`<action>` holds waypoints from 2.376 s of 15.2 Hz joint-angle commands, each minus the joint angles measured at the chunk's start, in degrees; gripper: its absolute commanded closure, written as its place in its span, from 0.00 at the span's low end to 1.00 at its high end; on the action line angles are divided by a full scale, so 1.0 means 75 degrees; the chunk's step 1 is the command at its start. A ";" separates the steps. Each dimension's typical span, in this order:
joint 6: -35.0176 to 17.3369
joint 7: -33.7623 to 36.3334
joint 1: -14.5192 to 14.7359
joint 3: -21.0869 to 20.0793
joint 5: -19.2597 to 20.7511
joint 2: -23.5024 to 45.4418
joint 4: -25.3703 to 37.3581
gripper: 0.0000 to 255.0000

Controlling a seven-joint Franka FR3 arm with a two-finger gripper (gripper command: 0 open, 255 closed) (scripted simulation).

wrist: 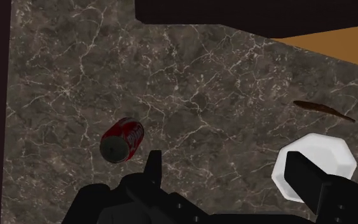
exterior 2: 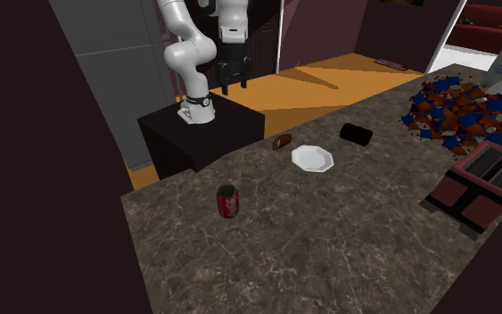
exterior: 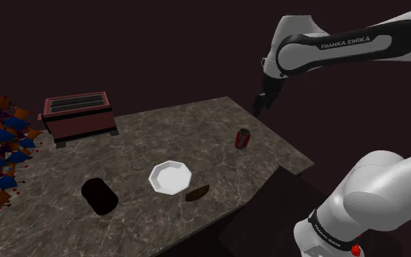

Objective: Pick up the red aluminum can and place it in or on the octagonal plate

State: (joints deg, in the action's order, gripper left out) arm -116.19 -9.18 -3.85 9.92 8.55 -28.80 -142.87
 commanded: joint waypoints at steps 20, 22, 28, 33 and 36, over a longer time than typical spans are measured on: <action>-0.3322 -0.4036 -0.0658 0.1162 -0.2325 0.6310 0.2602 0.00; -0.3390 -0.4369 -0.0891 0.1021 -0.2596 0.6930 0.3093 0.00; -0.3559 -0.4873 -0.1352 0.0707 -0.3001 0.8177 0.4082 0.00; -0.3893 -0.4970 -0.1449 0.0574 -0.3150 0.8596 0.4163 0.00; -0.3930 -0.4981 -0.1461 0.0558 -0.3166 0.8645 0.4175 0.00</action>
State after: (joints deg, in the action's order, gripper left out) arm -145.61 -46.51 -14.77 14.15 -15.15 35.86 -111.68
